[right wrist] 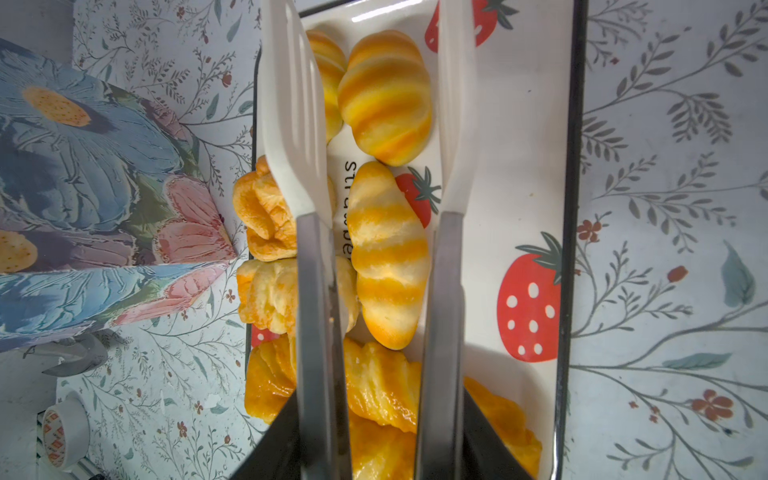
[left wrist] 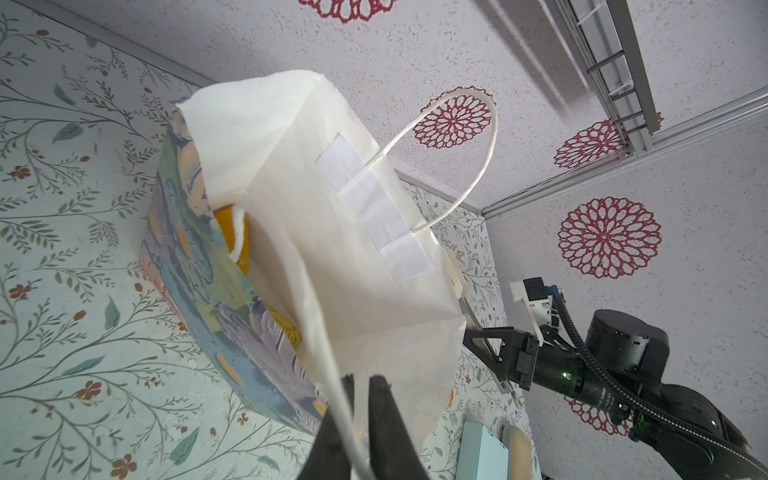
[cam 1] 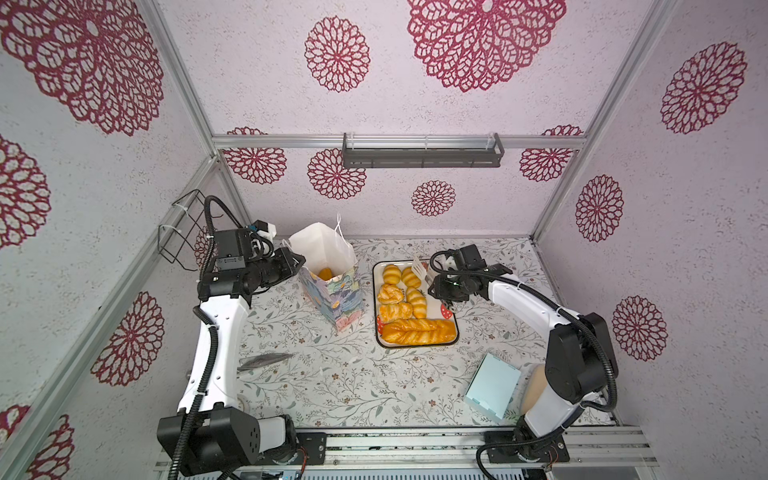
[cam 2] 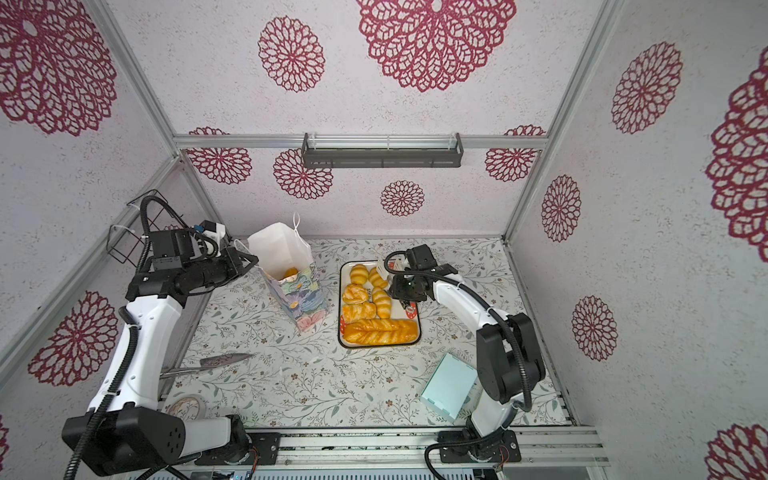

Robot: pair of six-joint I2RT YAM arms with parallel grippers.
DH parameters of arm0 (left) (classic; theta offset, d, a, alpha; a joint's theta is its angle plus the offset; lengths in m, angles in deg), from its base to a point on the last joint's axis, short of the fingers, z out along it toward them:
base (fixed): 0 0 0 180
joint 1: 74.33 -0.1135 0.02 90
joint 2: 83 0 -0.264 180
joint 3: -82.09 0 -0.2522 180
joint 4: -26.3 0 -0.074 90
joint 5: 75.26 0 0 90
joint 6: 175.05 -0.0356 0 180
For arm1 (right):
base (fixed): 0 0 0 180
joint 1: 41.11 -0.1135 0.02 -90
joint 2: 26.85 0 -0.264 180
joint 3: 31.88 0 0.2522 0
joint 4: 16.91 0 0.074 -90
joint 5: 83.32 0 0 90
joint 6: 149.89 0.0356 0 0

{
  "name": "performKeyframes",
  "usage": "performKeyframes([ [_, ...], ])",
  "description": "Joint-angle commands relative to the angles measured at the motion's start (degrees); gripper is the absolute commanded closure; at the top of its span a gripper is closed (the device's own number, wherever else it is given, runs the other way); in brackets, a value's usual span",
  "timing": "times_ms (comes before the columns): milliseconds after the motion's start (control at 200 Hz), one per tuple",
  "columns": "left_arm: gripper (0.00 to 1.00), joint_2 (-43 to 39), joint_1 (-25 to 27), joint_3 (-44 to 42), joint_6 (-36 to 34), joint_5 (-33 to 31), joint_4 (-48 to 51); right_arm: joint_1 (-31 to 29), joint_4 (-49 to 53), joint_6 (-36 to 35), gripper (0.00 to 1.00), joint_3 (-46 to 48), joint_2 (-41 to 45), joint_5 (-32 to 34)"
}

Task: Place the fake bread into the paper bag
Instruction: 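Lower the tongs toward the breads in the tray with the right gripper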

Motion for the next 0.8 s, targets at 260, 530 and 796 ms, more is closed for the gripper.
performKeyframes([
  [260,0.87,-1.11,-0.03,-0.08,-0.64,0.02,-0.10,-0.08,-2.15,-1.46,0.49,-3.04,-3.58,0.14],
  [530,0.88,-0.84,-0.03,-0.05,-0.64,0.02,-0.08,-0.57,-1.64,-1.81,0.48,-5.11,-5.53,-0.12],
  [796,0.87,-0.58,-0.02,0.13,-0.64,0.02,-0.07,-0.98,-0.97,-2.16,0.48,-7.87,-8.08,-0.30],
])
